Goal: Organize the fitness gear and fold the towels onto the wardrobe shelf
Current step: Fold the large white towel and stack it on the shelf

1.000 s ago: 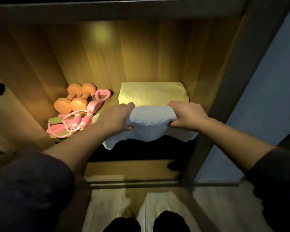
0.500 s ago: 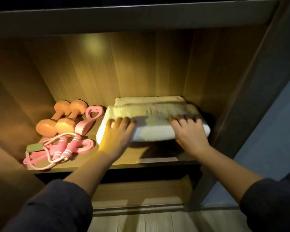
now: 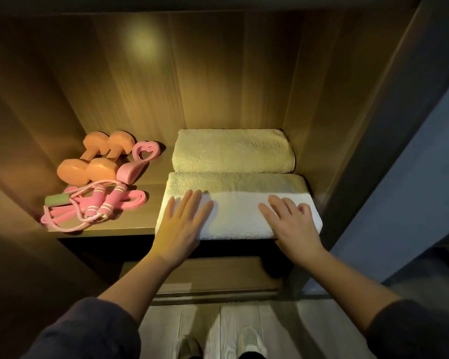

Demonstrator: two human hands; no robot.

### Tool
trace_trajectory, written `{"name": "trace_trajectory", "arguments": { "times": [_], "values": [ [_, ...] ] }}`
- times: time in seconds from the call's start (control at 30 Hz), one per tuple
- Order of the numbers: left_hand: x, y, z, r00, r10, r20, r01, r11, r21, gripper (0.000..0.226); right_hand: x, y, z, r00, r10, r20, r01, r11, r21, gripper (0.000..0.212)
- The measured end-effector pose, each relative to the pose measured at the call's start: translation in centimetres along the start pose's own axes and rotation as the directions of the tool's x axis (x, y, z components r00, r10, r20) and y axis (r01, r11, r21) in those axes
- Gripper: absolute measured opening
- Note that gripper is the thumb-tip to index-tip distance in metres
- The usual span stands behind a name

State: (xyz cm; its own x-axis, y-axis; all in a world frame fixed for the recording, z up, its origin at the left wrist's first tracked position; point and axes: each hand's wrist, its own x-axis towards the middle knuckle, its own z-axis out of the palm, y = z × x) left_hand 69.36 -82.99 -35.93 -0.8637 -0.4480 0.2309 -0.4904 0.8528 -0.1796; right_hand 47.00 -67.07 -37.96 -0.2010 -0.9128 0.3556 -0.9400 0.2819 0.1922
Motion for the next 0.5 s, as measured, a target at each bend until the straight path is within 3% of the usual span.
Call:
{"name": "trace_trajectory", "arguments": {
  "times": [0.1,0.27,0.5],
  "values": [
    [0.1,0.2,0.1,0.998,-0.016,0.055,0.015,1.0,0.016,0.089,0.2,0.1,0.5,0.986,0.036,0.16,-0.039,0.999,0.012,0.094],
    [0.9,-0.2,0.4,0.996,-0.01,0.092,0.01,1.0,0.009,0.085,0.9,0.5,1.5,0.961,0.047,0.274,-0.054,0.998,0.016,0.092],
    [4.1,-1.2,0.1,1.0,0.026,-0.002,-0.026,0.999,-0.023,0.08,3.9,1.6,1.1,0.968,0.068,0.241,-0.065,0.998,-0.019,0.088]
  ]
}}
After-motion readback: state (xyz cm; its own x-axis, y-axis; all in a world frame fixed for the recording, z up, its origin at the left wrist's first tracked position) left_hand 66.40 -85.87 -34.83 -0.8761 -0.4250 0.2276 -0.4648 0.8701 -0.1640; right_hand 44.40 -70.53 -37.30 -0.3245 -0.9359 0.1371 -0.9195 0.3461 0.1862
